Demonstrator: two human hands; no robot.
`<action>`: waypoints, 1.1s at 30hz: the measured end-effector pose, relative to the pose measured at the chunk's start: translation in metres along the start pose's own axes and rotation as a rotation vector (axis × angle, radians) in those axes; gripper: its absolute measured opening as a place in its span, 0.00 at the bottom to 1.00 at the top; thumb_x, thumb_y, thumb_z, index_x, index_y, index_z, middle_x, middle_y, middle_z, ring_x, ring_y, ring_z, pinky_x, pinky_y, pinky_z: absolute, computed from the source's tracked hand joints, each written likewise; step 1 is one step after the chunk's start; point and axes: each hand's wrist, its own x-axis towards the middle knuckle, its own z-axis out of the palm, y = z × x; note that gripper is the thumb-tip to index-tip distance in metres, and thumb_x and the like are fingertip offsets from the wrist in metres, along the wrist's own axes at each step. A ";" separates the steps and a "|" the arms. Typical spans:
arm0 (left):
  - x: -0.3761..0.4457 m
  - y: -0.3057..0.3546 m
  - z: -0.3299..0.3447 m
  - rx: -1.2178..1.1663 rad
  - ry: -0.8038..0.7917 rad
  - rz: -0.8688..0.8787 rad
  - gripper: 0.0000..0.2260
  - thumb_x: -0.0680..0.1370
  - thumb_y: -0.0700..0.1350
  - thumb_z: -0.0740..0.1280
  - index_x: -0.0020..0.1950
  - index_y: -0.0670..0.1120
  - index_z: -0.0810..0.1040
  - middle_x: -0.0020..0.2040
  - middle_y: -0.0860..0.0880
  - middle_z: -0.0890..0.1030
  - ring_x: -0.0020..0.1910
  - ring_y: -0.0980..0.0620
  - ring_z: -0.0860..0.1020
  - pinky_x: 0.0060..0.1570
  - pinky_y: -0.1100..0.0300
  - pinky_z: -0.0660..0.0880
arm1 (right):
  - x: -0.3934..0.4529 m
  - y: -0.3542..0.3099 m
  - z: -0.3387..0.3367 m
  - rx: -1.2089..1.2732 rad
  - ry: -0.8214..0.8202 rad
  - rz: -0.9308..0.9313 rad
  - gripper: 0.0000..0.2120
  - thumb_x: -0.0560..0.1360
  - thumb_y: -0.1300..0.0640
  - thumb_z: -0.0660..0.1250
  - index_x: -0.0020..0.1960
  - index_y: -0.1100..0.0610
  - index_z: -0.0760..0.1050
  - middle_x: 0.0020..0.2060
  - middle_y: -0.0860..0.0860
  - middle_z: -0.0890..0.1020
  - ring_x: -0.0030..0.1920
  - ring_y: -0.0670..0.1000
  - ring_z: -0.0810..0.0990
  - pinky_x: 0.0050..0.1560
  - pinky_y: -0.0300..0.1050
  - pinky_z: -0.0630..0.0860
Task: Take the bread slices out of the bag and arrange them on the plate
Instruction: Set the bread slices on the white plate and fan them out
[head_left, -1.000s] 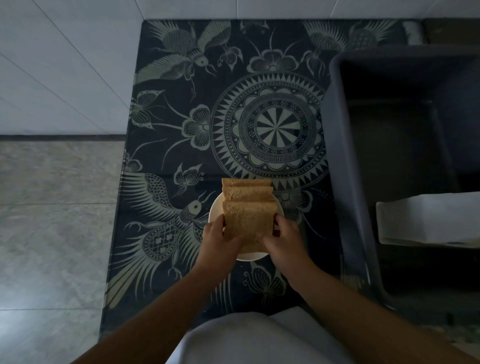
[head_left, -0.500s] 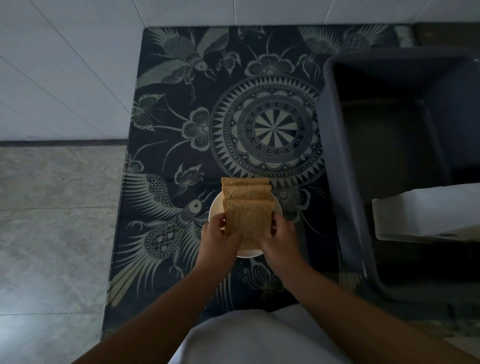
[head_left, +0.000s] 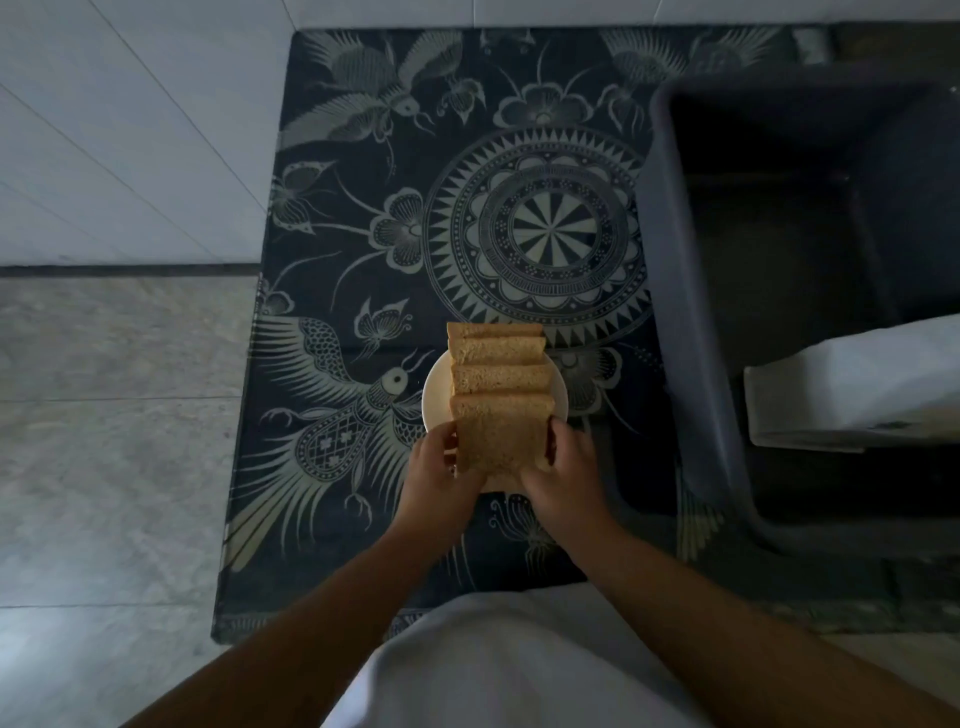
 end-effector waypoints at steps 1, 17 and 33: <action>0.001 -0.001 0.000 0.005 0.002 0.007 0.30 0.69 0.53 0.69 0.70 0.50 0.70 0.63 0.49 0.75 0.59 0.52 0.77 0.57 0.47 0.79 | 0.000 0.001 0.001 -0.008 0.001 -0.006 0.26 0.73 0.56 0.68 0.70 0.51 0.68 0.58 0.50 0.66 0.59 0.51 0.72 0.56 0.47 0.72; -0.009 -0.004 0.006 0.027 0.013 0.080 0.12 0.75 0.45 0.67 0.58 0.54 0.73 0.54 0.55 0.78 0.51 0.57 0.78 0.44 0.56 0.78 | -0.002 0.004 0.007 0.059 0.000 -0.032 0.30 0.73 0.52 0.72 0.72 0.53 0.66 0.63 0.51 0.74 0.63 0.52 0.74 0.62 0.57 0.75; 0.003 0.012 -0.006 -0.200 -0.005 0.091 0.31 0.72 0.51 0.66 0.75 0.48 0.65 0.65 0.53 0.78 0.63 0.53 0.77 0.58 0.54 0.76 | 0.006 -0.011 -0.002 0.245 -0.057 -0.056 0.31 0.71 0.58 0.72 0.71 0.46 0.67 0.59 0.46 0.80 0.60 0.47 0.79 0.56 0.48 0.80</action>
